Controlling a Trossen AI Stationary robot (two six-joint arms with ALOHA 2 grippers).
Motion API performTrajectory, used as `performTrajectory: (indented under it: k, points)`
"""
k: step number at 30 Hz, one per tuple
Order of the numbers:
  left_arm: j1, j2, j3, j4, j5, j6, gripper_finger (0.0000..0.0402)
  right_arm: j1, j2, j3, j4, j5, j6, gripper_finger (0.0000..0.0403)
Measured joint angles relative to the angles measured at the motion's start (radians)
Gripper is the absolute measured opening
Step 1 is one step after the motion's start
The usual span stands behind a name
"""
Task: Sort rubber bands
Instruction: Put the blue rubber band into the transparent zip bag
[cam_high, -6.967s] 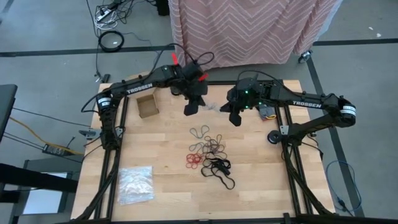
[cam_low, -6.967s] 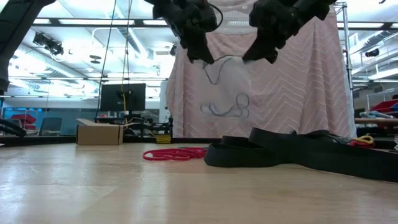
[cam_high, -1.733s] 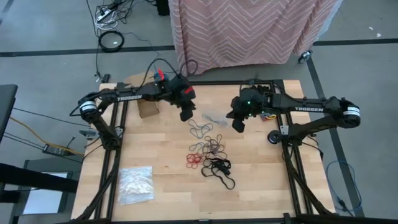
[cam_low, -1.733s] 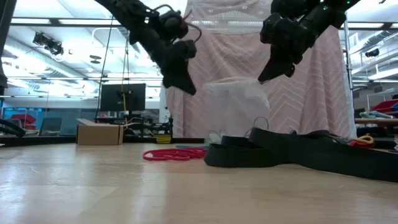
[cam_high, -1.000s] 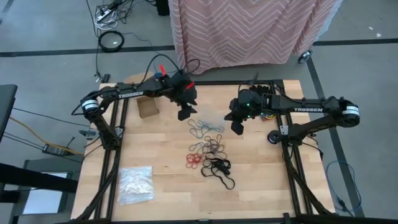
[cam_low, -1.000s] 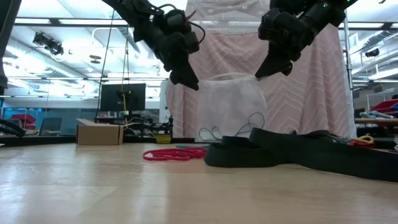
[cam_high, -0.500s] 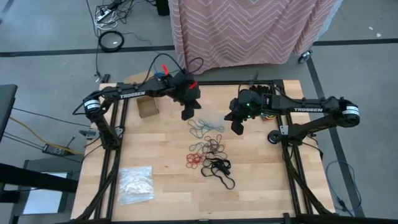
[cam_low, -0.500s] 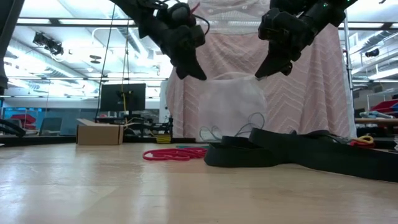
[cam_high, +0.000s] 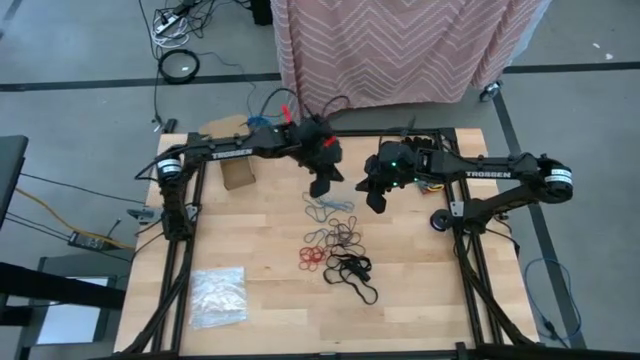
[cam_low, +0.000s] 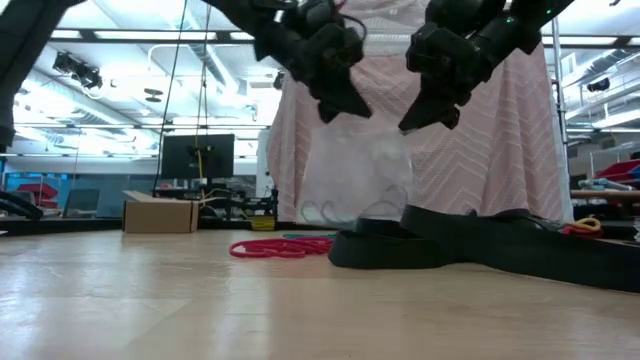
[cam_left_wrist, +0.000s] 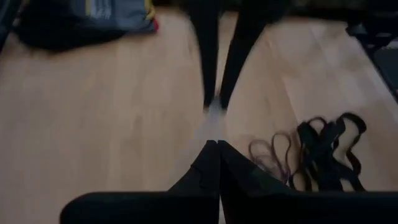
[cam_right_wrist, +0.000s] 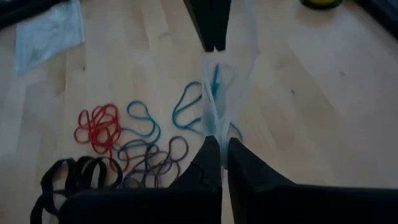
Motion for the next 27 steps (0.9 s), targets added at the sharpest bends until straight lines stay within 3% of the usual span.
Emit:
performTrajectory:
  k: [6,9,12,17,22,27]
  points:
    - [-0.016,0.057,0.059,-0.04,0.009,0.001,0.0001,-0.003,0.026,0.0,0.029,-0.01,0.016,0.0]
    - [-0.001,0.038,0.069,-0.08,-0.035,0.01,0.0001,-0.019,0.023,0.0,0.015,-0.011,0.016,0.0]
    - [0.035,-0.003,0.118,-0.174,-0.058,0.05,0.0001,-0.031,0.017,0.0,0.0,-0.011,0.011,0.0]
    - [0.086,-0.081,0.175,-0.47,-0.165,0.204,0.0005,-0.029,0.014,0.0,-0.01,-0.03,0.007,0.0]
    - [0.15,-0.077,0.132,-0.631,-0.134,0.23,0.0053,-0.014,0.014,0.0,-0.004,-0.028,0.001,0.0]
    - [0.197,-0.076,0.06,-0.588,-0.097,0.156,0.0131,-0.014,0.014,0.0,-0.005,-0.028,0.001,0.0]
